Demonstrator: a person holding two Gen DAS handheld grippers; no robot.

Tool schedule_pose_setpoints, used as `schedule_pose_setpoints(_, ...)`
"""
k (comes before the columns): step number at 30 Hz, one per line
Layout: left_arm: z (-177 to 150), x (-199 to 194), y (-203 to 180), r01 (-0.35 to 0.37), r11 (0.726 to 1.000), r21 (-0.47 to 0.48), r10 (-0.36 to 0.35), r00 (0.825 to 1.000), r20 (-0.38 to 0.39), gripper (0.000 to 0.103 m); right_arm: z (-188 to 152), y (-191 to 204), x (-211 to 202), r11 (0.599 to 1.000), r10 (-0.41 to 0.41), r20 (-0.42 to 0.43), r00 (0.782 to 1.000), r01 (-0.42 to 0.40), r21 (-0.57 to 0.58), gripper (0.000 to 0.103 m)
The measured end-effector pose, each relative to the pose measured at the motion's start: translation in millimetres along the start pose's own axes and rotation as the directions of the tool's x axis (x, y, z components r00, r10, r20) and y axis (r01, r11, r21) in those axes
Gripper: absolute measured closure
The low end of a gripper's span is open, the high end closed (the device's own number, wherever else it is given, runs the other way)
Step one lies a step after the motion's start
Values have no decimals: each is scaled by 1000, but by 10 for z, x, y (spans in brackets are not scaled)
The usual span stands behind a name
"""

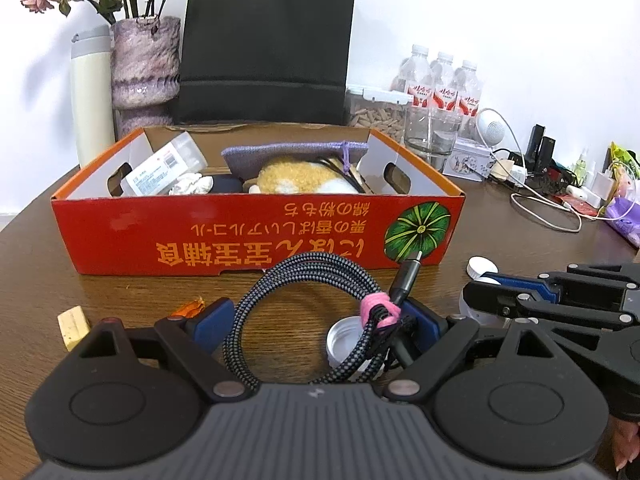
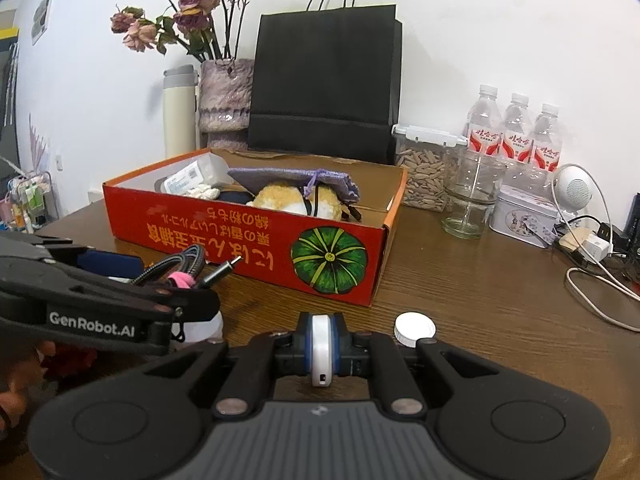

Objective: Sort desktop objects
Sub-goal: 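Carry the cable and white roll over the box with both grippers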

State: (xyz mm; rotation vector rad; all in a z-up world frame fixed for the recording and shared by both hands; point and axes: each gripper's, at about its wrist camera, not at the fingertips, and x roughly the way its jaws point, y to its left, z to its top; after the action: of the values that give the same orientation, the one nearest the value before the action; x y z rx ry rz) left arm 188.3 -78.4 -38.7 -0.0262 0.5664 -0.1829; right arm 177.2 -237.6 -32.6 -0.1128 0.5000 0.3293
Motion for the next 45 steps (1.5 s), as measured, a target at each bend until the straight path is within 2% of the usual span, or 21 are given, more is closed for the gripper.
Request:
schedule_pose_setpoints(14,59,-287,57,27,999,-19,-25,997,71,13,72,68,-228,998,-13,74,997,8,56,95)
schedule_pose_setpoints(19,213,-440,86,44,999,-29,-40,990,139,13,250,88,-296,997,-3,135,991,-8,79,95)
schedule_pose_setpoints(24,436,-437,159,24,999,-28,-18,980,199,13,517,101,-231,995,-5,198,980,-15,101,95)
schedule_pose_setpoints(34,804,-56,526,-13,997,-70,30,970,243,13,899,55,326,993,-22,230,973,-6,118,95)
schedule_pose_setpoints(41,918,396,630,-51,999,-16,53,973,225,13,926,-16,875,995,-54,162,985,39,95,95)
schedule_pose_setpoints(45,961,611,633,-63,998,25,56,974,218,13,950,-86,1092,995,-50,134,990,39,88,95)
